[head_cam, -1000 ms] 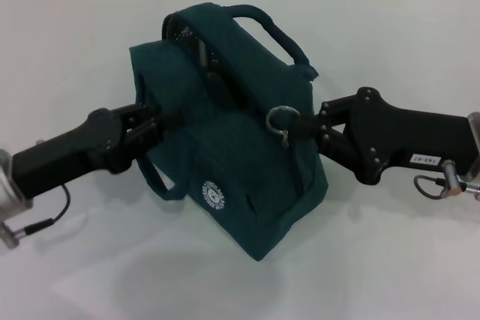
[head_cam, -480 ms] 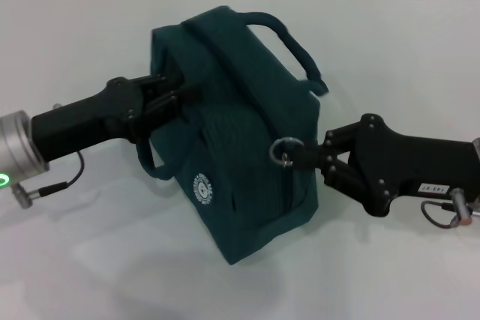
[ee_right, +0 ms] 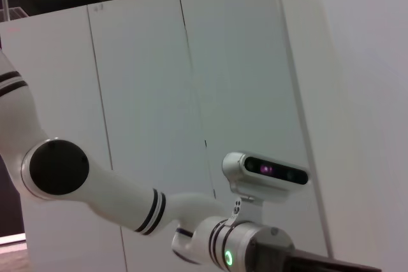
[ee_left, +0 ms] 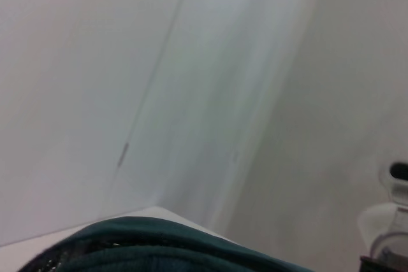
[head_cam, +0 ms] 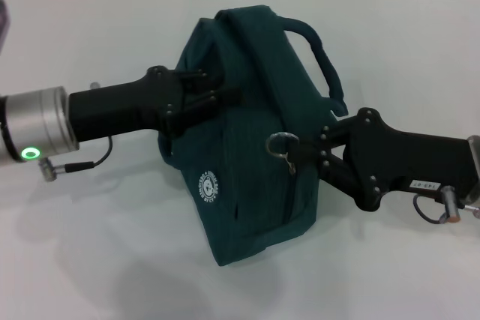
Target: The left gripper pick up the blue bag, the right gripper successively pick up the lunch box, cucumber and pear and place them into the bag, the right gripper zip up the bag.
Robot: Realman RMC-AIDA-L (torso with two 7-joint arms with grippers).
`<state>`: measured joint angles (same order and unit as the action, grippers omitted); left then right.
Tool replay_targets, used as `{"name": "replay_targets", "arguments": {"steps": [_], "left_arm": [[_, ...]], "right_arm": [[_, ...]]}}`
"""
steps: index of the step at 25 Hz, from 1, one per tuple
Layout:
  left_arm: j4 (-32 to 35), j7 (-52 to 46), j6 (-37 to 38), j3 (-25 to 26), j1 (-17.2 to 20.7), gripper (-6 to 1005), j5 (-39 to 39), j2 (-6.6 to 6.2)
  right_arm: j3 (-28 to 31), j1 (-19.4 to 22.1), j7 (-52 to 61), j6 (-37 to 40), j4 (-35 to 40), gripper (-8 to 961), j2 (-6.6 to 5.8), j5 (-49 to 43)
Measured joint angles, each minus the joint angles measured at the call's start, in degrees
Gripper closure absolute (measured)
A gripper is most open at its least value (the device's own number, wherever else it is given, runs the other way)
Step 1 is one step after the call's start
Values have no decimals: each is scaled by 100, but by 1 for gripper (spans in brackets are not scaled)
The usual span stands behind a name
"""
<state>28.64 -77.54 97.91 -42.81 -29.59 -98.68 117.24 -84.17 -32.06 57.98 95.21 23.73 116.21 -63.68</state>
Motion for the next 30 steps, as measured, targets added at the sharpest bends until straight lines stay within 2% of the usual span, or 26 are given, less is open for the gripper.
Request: {"name": "replay_targets", "arguments": {"steps": [17,24,30], "left_arm": [[72,323,184,33,-378,699,-58,-74],[80,519,166,53,-291,694,282,-95],[146,673,255,57,1,495,799,-137]], "right_arm": [[-144,-219,-59,-279,58,938,-2,14],[-145,-222,-59,-313,40,938,-2,26],[-144,-222,-59,-275,43,938,-2,75]]}}
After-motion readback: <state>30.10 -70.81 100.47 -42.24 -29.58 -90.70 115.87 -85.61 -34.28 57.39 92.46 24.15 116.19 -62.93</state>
